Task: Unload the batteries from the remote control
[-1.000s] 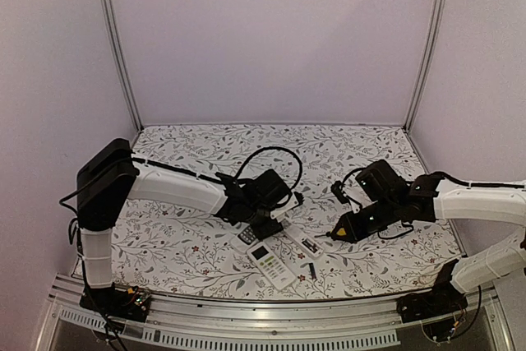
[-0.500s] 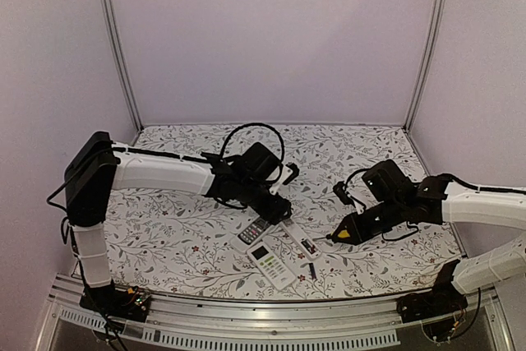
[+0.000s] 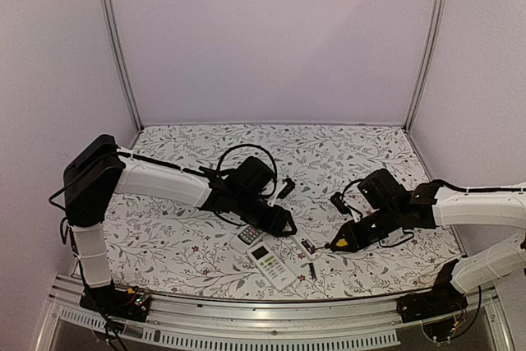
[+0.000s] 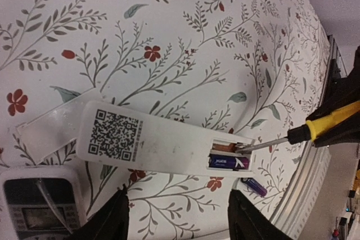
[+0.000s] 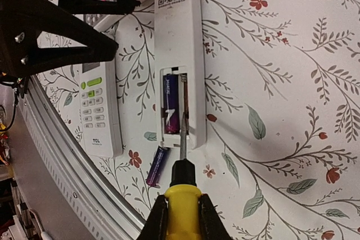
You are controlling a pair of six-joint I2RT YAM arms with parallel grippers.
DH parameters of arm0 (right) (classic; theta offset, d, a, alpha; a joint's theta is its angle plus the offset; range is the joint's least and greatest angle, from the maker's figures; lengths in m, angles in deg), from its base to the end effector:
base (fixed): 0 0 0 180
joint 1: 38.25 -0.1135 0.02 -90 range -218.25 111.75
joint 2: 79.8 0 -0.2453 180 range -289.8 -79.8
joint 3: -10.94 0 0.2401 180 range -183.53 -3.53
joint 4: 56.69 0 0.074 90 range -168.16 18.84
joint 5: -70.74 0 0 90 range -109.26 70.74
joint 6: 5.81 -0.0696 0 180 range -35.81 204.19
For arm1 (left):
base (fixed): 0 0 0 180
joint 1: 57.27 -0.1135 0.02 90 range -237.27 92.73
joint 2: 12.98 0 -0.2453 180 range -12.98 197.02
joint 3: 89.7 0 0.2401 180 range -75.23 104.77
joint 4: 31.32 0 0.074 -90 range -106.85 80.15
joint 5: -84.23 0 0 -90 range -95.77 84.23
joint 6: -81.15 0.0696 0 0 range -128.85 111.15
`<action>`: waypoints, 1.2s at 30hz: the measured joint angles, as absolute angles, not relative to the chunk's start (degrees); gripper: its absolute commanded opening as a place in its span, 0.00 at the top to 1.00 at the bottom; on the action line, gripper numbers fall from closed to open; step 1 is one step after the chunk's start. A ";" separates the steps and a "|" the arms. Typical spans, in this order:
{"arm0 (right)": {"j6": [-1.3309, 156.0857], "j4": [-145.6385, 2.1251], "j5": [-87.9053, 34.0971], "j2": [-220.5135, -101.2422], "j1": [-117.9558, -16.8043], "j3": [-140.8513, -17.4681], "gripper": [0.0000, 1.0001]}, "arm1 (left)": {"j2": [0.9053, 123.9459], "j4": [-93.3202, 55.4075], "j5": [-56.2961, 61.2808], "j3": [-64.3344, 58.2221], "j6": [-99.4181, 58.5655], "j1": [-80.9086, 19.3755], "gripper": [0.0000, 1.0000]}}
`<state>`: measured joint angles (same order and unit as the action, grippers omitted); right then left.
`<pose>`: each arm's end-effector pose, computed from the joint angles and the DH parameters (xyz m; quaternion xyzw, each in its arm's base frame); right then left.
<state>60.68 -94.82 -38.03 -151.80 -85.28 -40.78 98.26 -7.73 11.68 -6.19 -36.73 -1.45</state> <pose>0.1490 0.1928 0.1444 -0.2369 0.9204 0.2832 0.1287 0.2126 -0.3502 0.1208 0.2739 0.8929 -0.3250 0.1483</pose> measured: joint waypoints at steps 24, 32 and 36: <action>45.93 -69.77 -44.43 -151.61 -82.74 -28.19 1.00 | 104.18 -16.49 17.10 -7.79 -42.34 -1.45 0.72; 43.31 -67.48 -45.46 -151.63 -82.26 -27.10 1.00 | 104.40 -17.06 17.91 -7.79 -42.54 -1.54 0.74; 42.13 -66.63 -45.96 -151.61 -82.04 -26.68 1.00 | 104.49 -17.34 18.02 -7.79 -42.54 -1.59 0.75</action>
